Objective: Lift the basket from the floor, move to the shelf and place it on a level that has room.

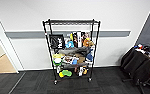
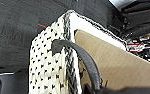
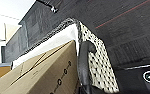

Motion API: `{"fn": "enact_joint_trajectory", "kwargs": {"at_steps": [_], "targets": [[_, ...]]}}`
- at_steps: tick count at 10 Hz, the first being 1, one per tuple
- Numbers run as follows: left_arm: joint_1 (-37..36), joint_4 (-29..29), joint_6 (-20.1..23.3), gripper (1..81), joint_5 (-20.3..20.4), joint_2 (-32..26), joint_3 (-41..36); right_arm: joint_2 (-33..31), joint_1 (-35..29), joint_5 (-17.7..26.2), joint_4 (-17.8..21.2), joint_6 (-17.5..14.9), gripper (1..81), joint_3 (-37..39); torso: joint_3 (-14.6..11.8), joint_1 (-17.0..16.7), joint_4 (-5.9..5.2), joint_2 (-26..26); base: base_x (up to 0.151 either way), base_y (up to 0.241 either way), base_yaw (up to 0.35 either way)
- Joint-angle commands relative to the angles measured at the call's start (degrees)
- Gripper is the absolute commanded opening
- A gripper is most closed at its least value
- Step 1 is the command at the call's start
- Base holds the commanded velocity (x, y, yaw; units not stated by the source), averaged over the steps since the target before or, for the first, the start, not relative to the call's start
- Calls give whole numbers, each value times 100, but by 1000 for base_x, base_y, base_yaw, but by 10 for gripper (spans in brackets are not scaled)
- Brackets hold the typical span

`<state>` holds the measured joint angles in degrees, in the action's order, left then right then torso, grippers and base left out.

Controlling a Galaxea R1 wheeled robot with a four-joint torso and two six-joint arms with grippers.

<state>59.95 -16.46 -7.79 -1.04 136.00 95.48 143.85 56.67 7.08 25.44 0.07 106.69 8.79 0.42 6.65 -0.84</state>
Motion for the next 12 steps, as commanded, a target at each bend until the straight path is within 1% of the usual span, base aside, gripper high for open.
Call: {"fn": "enact_joint_trajectory", "kwargs": {"at_steps": [1,2,4,5,6,7,8,9,10,11,12], "targets": [[-533,46,-12,10,-195,-204,-240,-91,-468,285,22,28,10,-176,-136,0,0,0,0,0,0],[-524,46,-12,10,-195,-186,-231,-91,-398,285,40,28,10,-176,-383,0,0,0,0,0,0],[-498,64,-3,10,-186,-160,-213,-29,-283,267,40,28,10,-141,-567,2,0,0,0,0,0],[-471,64,6,10,-186,-143,-213,-11,-230,259,40,19,10,-115,-278,2,0,0,0,0,0],[-410,134,-3,10,-186,-125,-187,-11,-187,241,49,28,10,-88,-409,-5,0,-2,0,0,0],[-383,178,-3,10,-186,-107,-170,-3,-178,232,49,28,10,-88,-443,-11,-172,-9,0,0,0],[-348,178,-3,10,-186,-90,-117,-3,-169,232,57,28,10,-88,-488,-9,-448,-9,0,0,0],[-330,196,-3,10,-186,-63,-73,-3,-177,223,57,28,10,-88,-490,-9,-583,-9,0,0,0],[-313,204,-3,10,-186,-55,-55,-3,-169,223,57,28,10,-88,-490,-11,-271,-9,0,0,0],[-313,213,-3,10,-195,-28,-20,-11,-169,223,57,37,10,-88,-492,-11,-411,-9,0,0,0],[-313,222,5,10,-212,15,32,-29,-143,223,66,37,10,-89,-492,-11,-496,-9,0,0,0]]}}
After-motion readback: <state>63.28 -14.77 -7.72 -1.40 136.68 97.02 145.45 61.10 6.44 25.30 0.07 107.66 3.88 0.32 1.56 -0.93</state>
